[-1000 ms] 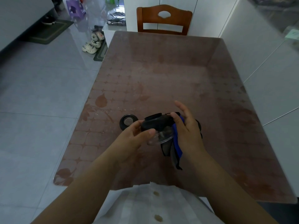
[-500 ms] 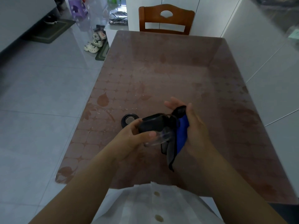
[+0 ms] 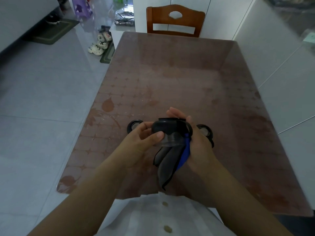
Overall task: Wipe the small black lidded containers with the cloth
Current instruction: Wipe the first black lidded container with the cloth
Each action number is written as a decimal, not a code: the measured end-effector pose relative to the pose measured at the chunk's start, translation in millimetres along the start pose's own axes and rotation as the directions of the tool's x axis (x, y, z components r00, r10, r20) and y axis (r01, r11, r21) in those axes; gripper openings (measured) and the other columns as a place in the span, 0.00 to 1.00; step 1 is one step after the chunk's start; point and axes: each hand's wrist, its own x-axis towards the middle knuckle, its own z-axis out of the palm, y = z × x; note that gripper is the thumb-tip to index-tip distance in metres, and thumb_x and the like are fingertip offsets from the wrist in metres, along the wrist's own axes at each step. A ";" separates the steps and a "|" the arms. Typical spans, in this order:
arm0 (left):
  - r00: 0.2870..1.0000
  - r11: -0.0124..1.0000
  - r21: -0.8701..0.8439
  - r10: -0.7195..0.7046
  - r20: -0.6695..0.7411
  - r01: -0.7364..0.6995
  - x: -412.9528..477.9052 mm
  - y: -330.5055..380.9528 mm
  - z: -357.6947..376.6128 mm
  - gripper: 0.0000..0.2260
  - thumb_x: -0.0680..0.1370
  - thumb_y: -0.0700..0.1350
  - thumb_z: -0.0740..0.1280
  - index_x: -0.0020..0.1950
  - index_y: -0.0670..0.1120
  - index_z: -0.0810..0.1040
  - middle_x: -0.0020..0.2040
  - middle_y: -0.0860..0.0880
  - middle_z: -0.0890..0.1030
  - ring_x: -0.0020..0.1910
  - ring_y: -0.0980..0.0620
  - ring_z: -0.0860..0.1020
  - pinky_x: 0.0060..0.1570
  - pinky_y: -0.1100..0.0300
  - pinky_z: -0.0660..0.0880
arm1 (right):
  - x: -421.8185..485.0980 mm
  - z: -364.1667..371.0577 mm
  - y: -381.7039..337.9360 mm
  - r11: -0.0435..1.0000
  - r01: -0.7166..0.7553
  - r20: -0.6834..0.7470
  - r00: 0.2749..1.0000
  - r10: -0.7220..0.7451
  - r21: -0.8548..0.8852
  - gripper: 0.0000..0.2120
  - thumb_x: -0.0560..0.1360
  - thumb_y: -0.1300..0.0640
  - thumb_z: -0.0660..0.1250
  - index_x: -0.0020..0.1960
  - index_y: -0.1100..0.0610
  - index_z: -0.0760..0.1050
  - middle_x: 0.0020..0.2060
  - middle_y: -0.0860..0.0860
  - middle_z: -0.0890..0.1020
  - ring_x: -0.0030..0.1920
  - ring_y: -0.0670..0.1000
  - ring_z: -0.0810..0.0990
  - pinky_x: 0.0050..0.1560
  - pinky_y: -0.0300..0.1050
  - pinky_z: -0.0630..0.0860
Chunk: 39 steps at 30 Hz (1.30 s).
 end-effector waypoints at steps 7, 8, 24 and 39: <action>0.993 0.979 0.201 0.047 -0.107 -0.025 -2.5 4.9 8.5 0.21 0.63 0.59 0.67 0.54 0.55 0.75 0.49 0.57 0.82 0.48 0.64 0.80 0.46 0.70 0.74 | -3.7 7.5 -5.4 0.971 0.038 -0.150 0.986 -0.075 -0.235 0.21 0.72 0.34 0.61 0.58 0.44 0.78 0.64 0.54 0.76 0.66 0.56 0.73 0.68 0.60 0.68; 0.994 0.972 0.234 0.057 -0.093 -0.034 -3.2 6.4 10.9 0.20 0.64 0.60 0.66 0.53 0.56 0.76 0.49 0.59 0.81 0.48 0.65 0.80 0.47 0.71 0.73 | -4.0 8.8 -6.5 0.963 0.031 -0.166 0.983 -0.078 -0.269 0.17 0.77 0.39 0.57 0.59 0.44 0.76 0.64 0.53 0.76 0.65 0.54 0.74 0.67 0.57 0.70; 0.999 0.999 -0.025 0.043 -0.022 -0.043 0.0 0.3 -2.5 0.36 0.56 0.55 0.74 0.63 0.46 0.71 0.54 0.47 0.79 0.47 0.56 0.82 0.43 0.65 0.77 | -5.6 19.7 -5.4 0.946 0.078 -0.102 0.988 -0.115 -0.315 0.19 0.75 0.38 0.57 0.60 0.44 0.75 0.63 0.49 0.77 0.63 0.51 0.76 0.65 0.56 0.72; 0.998 0.969 0.244 0.053 -0.046 -0.040 -6.4 7.6 -12.3 0.34 0.52 0.68 0.76 0.55 0.58 0.77 0.50 0.55 0.83 0.50 0.56 0.81 0.50 0.58 0.78 | -9.0 30.5 -5.4 0.851 0.118 0.031 0.992 -0.119 -0.511 0.15 0.76 0.40 0.56 0.62 0.37 0.69 0.62 0.47 0.74 0.61 0.45 0.75 0.63 0.48 0.74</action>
